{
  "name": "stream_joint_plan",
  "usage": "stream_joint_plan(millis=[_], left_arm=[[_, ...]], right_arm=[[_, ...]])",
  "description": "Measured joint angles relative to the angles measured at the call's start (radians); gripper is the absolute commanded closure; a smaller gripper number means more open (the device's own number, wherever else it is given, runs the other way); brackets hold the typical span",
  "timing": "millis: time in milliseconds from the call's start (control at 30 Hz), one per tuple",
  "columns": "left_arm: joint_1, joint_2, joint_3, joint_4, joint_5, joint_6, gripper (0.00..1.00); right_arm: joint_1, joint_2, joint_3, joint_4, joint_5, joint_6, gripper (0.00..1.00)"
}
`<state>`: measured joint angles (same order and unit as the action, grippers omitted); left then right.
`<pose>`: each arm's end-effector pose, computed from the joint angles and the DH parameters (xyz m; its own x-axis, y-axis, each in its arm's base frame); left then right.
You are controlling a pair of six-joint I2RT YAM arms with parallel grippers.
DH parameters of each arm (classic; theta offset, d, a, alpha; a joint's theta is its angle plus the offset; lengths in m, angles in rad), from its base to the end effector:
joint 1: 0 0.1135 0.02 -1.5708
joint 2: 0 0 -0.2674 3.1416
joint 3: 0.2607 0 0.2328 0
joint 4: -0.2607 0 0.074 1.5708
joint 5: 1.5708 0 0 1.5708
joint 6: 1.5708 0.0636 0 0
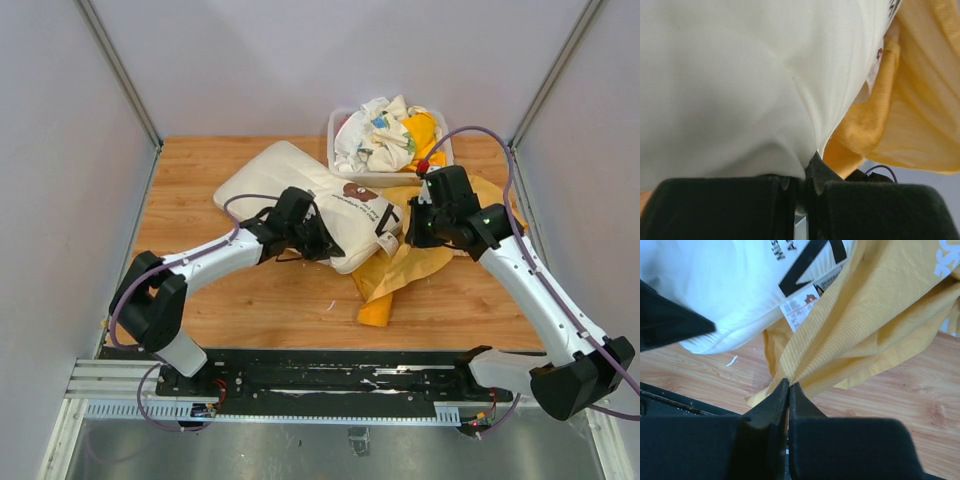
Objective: Put the pillow into the pillowcase
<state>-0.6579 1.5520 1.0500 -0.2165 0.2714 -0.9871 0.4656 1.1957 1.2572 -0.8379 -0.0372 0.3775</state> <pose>0.2609 -0.2231 0.2362 -0.9118 -0.3113 -0.2676 -0.0220 0.6880 -0.7254 0.2143 0.1103 0.3396 -0.7561 0.0323 -0.6536 -0.2083 0.9349 0.2872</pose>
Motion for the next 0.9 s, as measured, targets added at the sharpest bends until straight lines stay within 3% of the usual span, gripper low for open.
stream_joint_plan(millis=[300,467,900], left_arm=[[-0.056,0.173,0.004,0.101,0.045,-0.031,1.00],[-0.071,0.258,0.084,0.124,0.088,-0.042,1.00],[-0.068,0.304,0.218,0.142,0.159,-0.094,1.00]], right_arm=[[0.062,0.051,0.137,-0.006,0.013,0.000,0.99],[0.110,0.056,0.141,-0.007,0.023,0.001,0.99],[0.123,-0.058,-0.156,0.011,0.023,0.046,0.99]])
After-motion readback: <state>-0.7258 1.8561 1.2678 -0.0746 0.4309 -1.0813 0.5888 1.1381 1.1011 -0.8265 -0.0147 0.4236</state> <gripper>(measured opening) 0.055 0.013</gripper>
